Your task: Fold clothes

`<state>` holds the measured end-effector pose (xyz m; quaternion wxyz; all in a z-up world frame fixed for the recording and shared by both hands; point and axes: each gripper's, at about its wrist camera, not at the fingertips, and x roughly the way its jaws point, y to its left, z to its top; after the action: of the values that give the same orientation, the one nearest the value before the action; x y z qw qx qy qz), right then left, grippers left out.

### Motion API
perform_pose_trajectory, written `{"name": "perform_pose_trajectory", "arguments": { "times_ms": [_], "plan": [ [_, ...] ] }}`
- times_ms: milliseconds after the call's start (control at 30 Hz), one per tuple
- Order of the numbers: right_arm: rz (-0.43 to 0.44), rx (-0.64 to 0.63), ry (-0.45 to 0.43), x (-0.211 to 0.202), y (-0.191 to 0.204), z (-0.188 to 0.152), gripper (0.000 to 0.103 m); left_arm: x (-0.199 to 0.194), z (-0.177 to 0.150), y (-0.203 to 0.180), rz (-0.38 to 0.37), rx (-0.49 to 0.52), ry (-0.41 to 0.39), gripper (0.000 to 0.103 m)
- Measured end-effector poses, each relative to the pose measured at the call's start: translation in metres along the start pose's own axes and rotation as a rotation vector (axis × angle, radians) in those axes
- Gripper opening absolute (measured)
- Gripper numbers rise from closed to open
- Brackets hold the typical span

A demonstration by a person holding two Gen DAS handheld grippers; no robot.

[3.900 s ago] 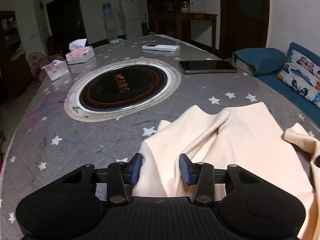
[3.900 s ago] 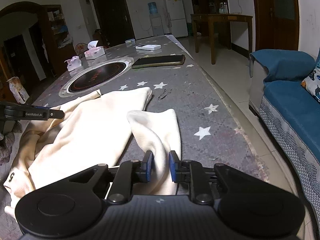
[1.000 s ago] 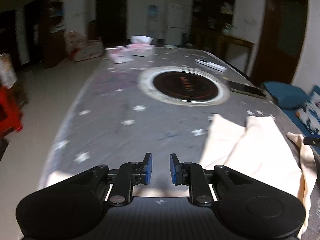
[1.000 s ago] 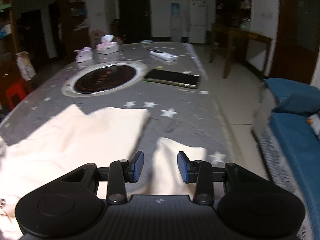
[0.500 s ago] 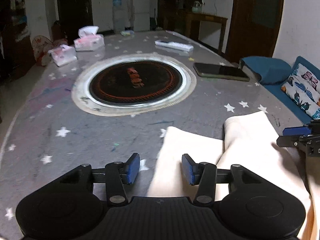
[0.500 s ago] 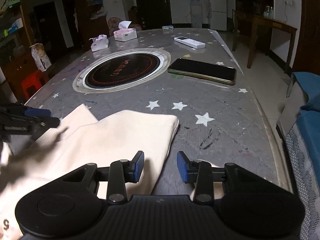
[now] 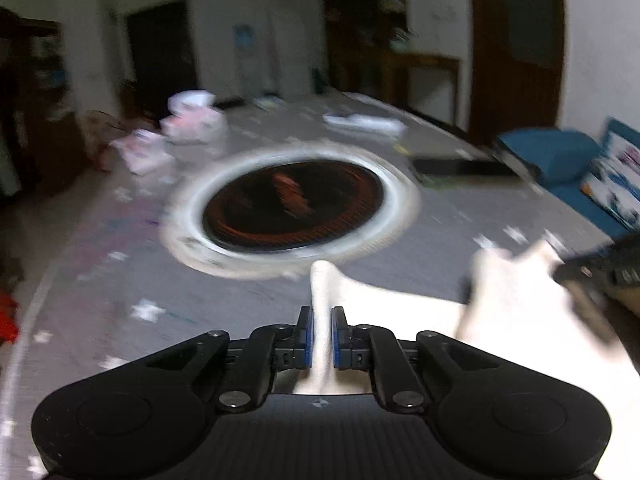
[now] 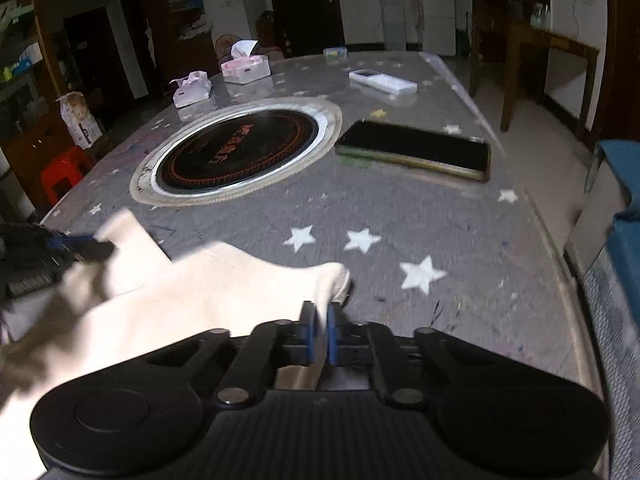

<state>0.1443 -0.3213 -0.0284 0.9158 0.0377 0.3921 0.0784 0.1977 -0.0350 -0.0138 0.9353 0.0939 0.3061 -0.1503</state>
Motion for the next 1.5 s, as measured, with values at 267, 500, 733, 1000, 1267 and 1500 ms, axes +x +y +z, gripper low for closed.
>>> {"name": "perform_pose_trajectory", "arguments": {
  "times_ms": [267, 500, 733, 1000, 1267, 1500],
  "plan": [
    [-0.055, -0.051, -0.024, 0.019, 0.010, 0.014, 0.004, 0.017, -0.002, 0.047, 0.082, -0.138, 0.054, 0.014],
    [-0.016, -0.136, -0.022, 0.003, 0.028, 0.015, 0.010, 0.001, -0.015, 0.053, 0.082, -0.153, 0.083, 0.017],
    [0.142, -0.236, 0.032, -0.033, 0.059, -0.011, 0.019, -0.054, -0.045, 0.030, -0.019, -0.079, 0.083, 0.019],
    [0.266, -0.414, 0.099, -0.065, 0.105, -0.060, 0.027, -0.106, -0.093, -0.017, -0.149, 0.030, 0.089, 0.027],
    [0.226, -0.582, 0.114, -0.105, 0.121, -0.111, 0.034, -0.121, -0.106, -0.038, -0.173, 0.087, 0.080, 0.039],
    [0.219, -0.498, 0.130, -0.130, 0.094, -0.118, 0.035, -0.133, -0.107, -0.049, -0.187, 0.103, 0.053, 0.044]
  ]
}}
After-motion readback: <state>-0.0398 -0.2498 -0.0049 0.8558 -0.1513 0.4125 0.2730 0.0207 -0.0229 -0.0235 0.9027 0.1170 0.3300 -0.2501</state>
